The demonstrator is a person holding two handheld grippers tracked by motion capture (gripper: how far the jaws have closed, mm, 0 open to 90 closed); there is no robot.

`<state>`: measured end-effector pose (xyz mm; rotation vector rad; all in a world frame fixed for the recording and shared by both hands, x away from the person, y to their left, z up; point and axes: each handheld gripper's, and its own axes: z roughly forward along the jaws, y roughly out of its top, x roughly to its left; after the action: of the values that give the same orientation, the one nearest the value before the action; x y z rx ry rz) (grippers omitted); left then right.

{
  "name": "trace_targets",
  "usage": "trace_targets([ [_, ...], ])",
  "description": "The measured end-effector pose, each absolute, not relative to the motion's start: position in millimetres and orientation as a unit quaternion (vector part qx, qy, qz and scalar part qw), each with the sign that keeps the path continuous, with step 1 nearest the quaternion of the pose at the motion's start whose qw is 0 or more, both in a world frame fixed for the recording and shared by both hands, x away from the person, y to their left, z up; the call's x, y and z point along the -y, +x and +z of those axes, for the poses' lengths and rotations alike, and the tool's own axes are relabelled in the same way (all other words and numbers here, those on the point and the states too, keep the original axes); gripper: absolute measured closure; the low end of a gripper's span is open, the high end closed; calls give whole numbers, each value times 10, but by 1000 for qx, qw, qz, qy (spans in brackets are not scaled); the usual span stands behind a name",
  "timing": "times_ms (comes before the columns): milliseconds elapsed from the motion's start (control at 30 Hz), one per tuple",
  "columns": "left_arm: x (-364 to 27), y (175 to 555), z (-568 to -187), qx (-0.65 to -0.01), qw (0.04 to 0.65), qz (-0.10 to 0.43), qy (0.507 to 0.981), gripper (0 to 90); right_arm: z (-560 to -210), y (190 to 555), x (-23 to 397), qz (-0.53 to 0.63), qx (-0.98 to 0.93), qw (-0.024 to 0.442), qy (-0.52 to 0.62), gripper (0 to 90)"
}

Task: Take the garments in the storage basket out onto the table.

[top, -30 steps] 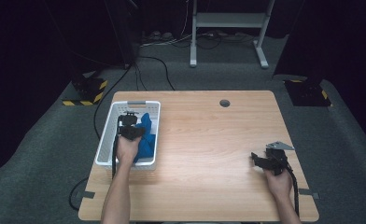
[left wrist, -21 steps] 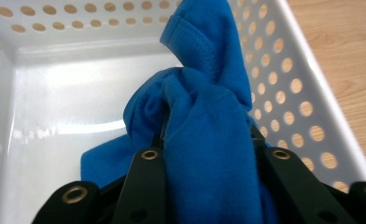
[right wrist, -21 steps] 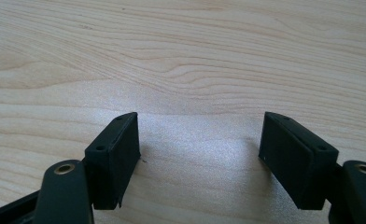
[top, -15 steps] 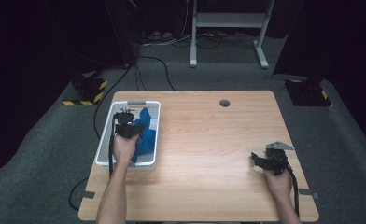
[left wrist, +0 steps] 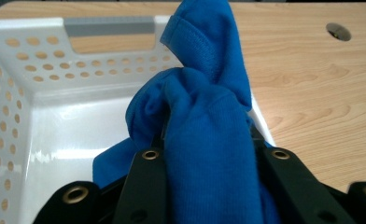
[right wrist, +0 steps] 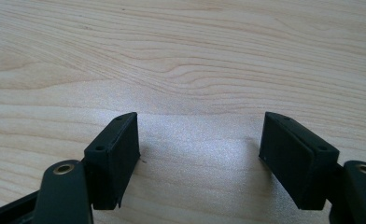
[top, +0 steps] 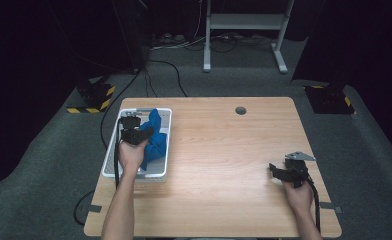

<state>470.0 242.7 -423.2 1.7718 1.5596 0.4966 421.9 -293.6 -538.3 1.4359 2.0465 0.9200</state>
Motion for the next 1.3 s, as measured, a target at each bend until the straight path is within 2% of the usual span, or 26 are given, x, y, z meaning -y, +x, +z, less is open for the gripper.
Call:
trace_targets([
  [567, -2340, 4640, -3912, -588, 387, 196, 682, 718, -5383, 4219, 2937, 336, -747, 235, 523, 282],
  [1300, -2135, 4622, -3752, -562, 418, 182, 690, 718, -5383, 4216, 2931, 335, -748, 236, 523, 283],
])
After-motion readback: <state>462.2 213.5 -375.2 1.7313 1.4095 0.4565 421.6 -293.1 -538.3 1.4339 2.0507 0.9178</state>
